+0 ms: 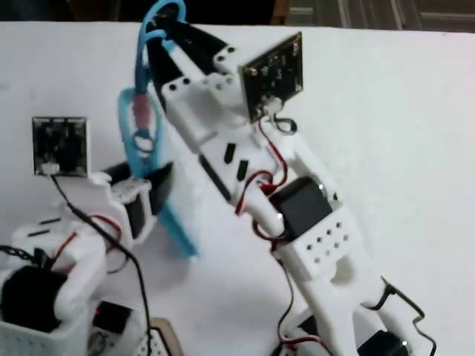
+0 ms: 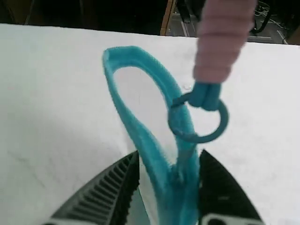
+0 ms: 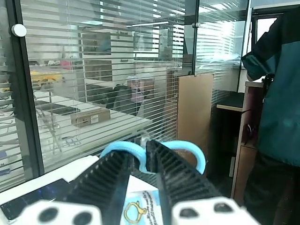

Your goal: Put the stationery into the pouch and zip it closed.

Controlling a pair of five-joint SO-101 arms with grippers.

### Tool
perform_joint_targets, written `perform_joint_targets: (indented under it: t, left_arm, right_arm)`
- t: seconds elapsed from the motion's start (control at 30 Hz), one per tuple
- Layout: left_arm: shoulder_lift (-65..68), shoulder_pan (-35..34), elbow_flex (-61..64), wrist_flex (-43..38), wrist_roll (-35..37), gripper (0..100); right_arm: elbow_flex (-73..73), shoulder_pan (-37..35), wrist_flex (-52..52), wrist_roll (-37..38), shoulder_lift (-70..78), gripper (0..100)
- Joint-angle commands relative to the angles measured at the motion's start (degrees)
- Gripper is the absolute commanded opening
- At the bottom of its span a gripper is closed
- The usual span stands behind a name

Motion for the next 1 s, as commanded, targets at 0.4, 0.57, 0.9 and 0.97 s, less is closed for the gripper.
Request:
perform_joint_targets:
  t: [0.4,0.57,0.9,0.97]
  left_arm:
    - [0.1,2.5,-0.4,-1.5,-10.1,2]
    - [0.1,2.9,-3.6,3.0,-10.3,2]
    - [0.1,2.9,-16.3,12.5,-10.9,2]
    - [0.1,2.9,-18.0,14.0,-12.0,2]
  right_arm:
    - [-2.4,2.6,-1.4,0.4,0.0,1.7]
    - [-2.7,10.1,-1.5,0.3,2.2,1.7]
    - [-2.9,23.8,-11.3,0.2,16.7,1.7]
    - [-4.3,25.6,-11.7,0.2,20.1,1.7]
